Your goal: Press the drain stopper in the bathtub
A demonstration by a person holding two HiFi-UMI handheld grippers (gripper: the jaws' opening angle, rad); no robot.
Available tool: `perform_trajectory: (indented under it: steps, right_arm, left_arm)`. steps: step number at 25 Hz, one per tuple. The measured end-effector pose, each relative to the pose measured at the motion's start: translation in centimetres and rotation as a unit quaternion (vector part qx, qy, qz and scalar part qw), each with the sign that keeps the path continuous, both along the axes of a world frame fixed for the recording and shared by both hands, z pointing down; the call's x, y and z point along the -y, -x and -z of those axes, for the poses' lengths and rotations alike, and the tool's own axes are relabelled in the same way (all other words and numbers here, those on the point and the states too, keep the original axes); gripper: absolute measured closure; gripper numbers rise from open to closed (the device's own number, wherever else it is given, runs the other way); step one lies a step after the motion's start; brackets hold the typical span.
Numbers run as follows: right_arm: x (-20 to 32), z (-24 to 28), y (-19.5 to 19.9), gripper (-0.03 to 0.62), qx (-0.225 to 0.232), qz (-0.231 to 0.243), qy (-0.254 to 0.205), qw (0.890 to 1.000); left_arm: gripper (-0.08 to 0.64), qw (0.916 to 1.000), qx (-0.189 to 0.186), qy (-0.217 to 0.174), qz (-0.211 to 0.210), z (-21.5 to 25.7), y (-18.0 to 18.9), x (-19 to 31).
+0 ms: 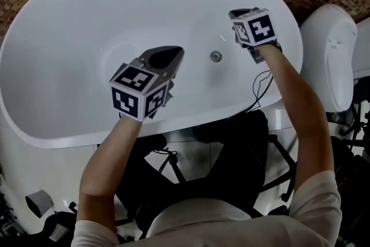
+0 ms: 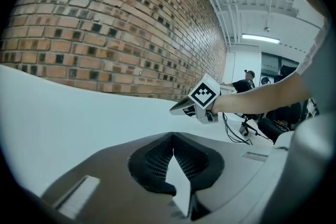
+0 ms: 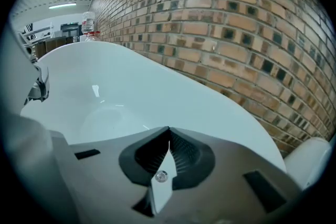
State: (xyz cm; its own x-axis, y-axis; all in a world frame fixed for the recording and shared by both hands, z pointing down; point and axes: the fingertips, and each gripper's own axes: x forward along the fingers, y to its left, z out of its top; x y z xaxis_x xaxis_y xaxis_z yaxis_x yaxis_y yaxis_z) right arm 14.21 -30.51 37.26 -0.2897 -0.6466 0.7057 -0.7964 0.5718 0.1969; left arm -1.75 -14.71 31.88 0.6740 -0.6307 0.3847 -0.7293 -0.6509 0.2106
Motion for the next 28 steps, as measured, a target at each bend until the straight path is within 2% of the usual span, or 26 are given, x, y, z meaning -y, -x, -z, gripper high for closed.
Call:
perform_trajectory:
  steps: [16, 28]
  right_arm:
    - [1.9, -11.8, 2.2, 0.578, -0.048, 0.019, 0.070, 0.996]
    - [2.5, -19.4, 1.9, 0.578, -0.087, 0.035, 0.143, 0.985]
  left_arm:
    - [0.555, 0.9984, 0.018, 0.053, -0.013, -4.4, 0.4, 3.4]
    - [0.555, 0.9931, 0.047, 0.100, -0.037, -8.9, -0.1, 4.7]
